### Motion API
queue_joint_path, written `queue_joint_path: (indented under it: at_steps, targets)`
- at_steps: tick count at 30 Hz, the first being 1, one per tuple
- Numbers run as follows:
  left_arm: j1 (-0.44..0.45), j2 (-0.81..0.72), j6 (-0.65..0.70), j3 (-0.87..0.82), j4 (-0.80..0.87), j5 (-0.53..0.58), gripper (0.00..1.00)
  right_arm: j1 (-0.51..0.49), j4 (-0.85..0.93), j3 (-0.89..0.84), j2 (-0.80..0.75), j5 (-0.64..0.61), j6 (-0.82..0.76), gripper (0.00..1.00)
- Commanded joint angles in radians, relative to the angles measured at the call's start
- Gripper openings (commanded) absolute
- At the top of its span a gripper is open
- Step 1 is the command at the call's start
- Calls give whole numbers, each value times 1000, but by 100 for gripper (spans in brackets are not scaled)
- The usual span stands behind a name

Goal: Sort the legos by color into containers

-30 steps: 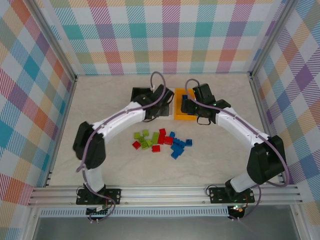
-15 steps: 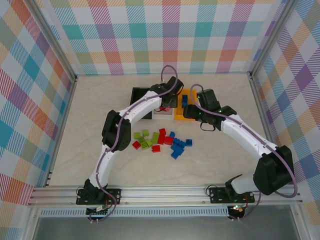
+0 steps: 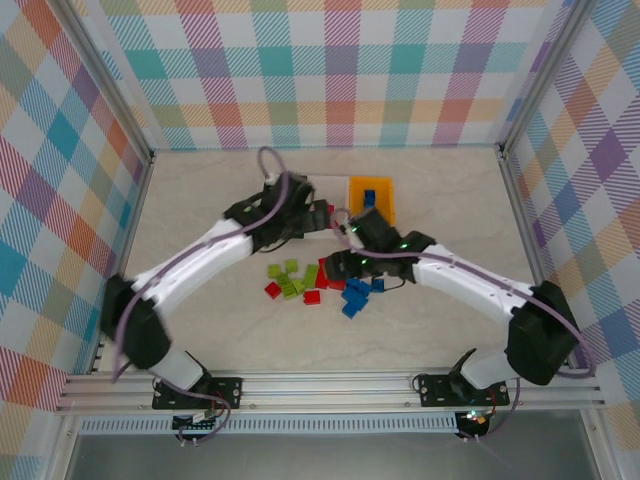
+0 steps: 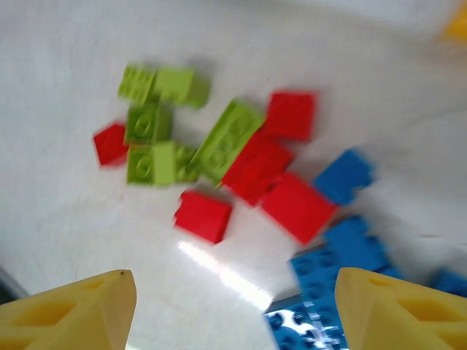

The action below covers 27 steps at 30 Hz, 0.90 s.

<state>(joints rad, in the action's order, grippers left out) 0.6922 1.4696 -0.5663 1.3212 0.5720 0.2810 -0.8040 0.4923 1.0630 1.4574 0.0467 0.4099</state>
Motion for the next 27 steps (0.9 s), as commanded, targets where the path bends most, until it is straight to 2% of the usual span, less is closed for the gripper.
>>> queue_joint_path:
  at_steps: [1,5,10,18,21,27]
  targets:
    - [1,-190,-55,-182,-28,91,100,-89,4,24,82,-8,23,73]
    - [1,-369,-81,-301,64,176,100,-175,-20,57,191,-94,115,74]
    - [1,-506,-125,-416,109,236,100,-217,-22,122,315,-175,217,75]
    - [-1,-497,-133,-444,124,231,100,-235,33,231,465,-284,254,76]
    - [-2,-488,-132,-445,123,225,100,-241,73,266,508,-326,256,75]
    - [-2,-475,-135,-460,109,217,100,-268,111,279,552,-328,235,66]
